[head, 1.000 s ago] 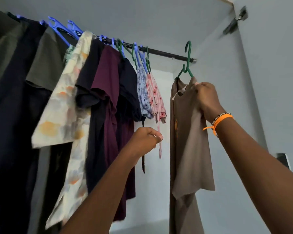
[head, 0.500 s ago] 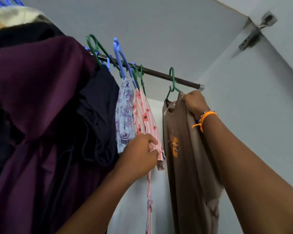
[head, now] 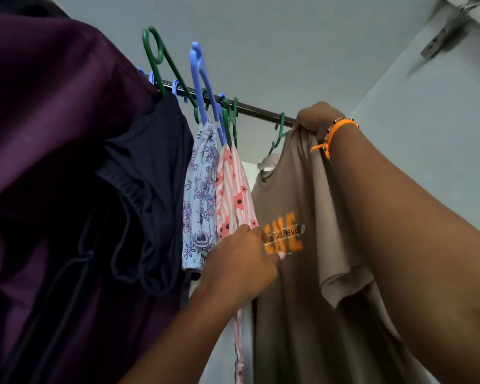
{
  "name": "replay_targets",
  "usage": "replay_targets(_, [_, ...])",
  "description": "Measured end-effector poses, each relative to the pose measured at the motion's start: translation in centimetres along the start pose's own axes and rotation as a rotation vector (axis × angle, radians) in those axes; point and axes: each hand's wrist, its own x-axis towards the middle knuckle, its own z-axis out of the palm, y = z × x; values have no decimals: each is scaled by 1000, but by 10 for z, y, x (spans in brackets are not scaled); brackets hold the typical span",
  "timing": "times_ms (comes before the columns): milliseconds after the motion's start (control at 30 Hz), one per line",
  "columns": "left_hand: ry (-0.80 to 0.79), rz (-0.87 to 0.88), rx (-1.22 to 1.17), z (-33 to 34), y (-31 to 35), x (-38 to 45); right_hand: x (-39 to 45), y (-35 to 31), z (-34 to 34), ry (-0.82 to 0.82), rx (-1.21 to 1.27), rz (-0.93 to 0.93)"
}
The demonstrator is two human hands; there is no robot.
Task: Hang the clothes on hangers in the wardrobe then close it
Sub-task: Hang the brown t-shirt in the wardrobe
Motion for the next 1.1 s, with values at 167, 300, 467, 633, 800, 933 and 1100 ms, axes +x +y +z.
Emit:
replay_targets(167, [-82,-95,-222,-3,12,-8,-22,-33,-5,-146,87,-24])
replay_targets(300, [-120,-103,-270,-5,17,-21,-53,-23,-5,-41,291,-20])
replay_targets(467, [-162,-87,-269,-12,25,-56,-118,1,8,-35,493,23])
replay_targets(633, [-276,-176,-390,-36,32,-101,-204,22,31,-49,322,135])
replay_targets(800, [-335,-270,-485,-63,31,-142,-283,21,40,-171,230,244])
replay_targets(933, [-398,-378,-621,-91,34,-181,-336,10,36,-219,167,332])
replay_targets(1100, [-398,-544,-756,-138,45,-225,-403,-12,19,-325,239,467])
